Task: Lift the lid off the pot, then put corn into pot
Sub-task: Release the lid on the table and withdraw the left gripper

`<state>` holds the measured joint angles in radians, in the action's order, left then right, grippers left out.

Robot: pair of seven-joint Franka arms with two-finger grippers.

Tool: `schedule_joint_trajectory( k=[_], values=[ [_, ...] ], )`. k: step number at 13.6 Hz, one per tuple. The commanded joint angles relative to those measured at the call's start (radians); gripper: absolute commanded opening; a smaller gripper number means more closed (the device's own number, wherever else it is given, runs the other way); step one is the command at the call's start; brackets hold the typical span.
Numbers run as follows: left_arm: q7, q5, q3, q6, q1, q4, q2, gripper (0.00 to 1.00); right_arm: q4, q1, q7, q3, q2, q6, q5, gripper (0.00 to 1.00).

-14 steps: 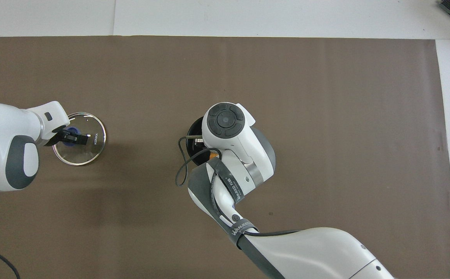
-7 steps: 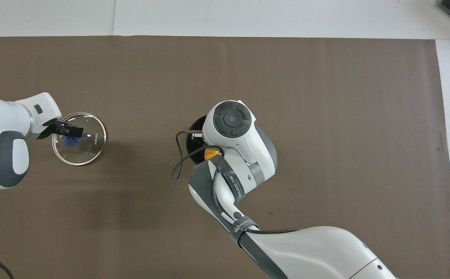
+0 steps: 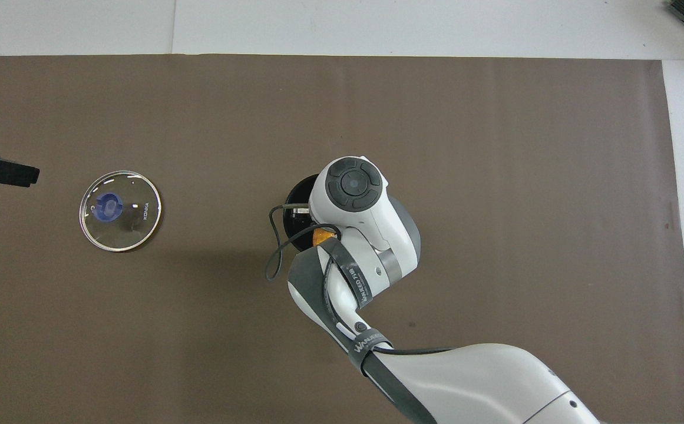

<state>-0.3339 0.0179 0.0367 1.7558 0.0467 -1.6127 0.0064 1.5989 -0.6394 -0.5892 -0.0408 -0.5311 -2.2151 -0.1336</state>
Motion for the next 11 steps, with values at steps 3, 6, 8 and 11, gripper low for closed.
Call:
schedule_joint_trajectory(
  k=[3, 6, 8, 11],
  values=[
    [0.010, 0.017, 0.002, -0.199, 0.001, 0.149, 0.000, 1.00, -0.007, 0.003, 0.023, 0.006, 0.020, -0.006, -0.026, 1.00],
    [0.010, 0.008, 0.002, -0.236, 0.002, 0.149, -0.042, 1.00, -0.005, 0.012, 0.026, -0.001, 0.074, 0.049, -0.026, 1.00],
    [0.013, 0.008, 0.000, -0.246, 0.002, 0.149, -0.043, 1.00, -0.005, 0.027, 0.032, -0.014, 0.132, 0.101, -0.009, 1.00],
    [0.026, 0.008, -0.005, -0.257, 0.001, 0.149, -0.046, 1.00, -0.005, 0.110, 0.058, -0.021, 0.216, 0.176, -0.003, 1.00]
  ],
)
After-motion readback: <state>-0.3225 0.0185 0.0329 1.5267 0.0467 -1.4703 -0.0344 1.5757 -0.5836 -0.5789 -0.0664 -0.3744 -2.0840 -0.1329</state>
